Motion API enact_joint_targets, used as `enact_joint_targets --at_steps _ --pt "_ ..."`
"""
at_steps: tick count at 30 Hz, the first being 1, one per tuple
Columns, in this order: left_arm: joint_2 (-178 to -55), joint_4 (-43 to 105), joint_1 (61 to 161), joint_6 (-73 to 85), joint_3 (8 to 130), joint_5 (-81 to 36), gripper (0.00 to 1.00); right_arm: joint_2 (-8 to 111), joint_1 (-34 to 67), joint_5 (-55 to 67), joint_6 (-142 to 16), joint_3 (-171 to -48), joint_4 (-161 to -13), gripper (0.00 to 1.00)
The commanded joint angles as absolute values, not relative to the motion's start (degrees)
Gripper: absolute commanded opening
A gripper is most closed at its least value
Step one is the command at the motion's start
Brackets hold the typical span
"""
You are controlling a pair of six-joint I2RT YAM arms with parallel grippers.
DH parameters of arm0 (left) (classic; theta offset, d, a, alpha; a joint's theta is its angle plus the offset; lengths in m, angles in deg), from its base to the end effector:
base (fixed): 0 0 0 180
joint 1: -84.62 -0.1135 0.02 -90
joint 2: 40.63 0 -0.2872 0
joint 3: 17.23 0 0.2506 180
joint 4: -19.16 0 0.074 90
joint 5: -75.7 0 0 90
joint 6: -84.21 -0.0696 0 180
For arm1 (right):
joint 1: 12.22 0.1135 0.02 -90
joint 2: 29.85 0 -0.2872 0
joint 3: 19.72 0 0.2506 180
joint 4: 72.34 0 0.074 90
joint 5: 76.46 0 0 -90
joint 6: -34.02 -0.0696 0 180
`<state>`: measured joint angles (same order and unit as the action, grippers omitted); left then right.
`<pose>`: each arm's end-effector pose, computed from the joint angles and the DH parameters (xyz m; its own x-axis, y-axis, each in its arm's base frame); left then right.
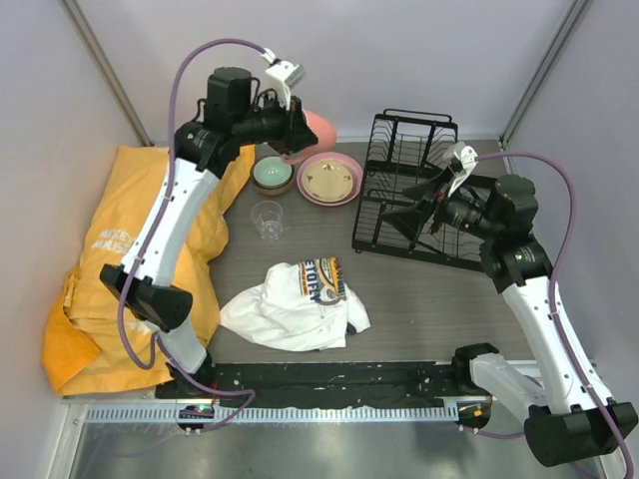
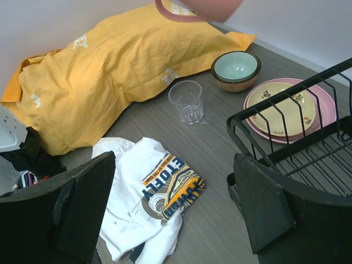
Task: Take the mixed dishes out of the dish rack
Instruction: Place the cup at the center of the board.
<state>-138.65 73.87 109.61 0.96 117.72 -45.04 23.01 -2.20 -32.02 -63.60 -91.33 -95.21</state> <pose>0.3365 -0.1961 0.5076 -0.3694 0.0607 -0.9273 0.7662 0.5846 -0.2669 0.1945 0.0848 0.4142 -0.1793 0.0626 -0.9818 -0.8064 0.5622 0.1831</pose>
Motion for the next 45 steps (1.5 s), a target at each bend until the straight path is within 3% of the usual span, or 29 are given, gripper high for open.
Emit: enact_joint_targets --at_steps 1,6,19,45 --pt "-143.28 85.2 110.37 -13.95 119.76 -34.18 0.0 21.66 -2.03 -30.23 -60.91 -94.57 -96.39 0.94" --pt "-147.76 88.38 112.74 -19.93 120.02 -25.82 0.0 21.48 -2.03 -29.79 -60.46 -94.48 -96.74 0.94" --pt "-158.4 93.21 117.66 -28.28 122.57 -20.28 0.0 20.6 -2.03 -29.18 -59.32 -92.81 -97.01 0.94" --pt "-166.14 90.4 118.99 -28.46 121.61 -20.54 0.0 19.46 -2.03 -28.65 -58.27 -91.58 -97.54 0.94"
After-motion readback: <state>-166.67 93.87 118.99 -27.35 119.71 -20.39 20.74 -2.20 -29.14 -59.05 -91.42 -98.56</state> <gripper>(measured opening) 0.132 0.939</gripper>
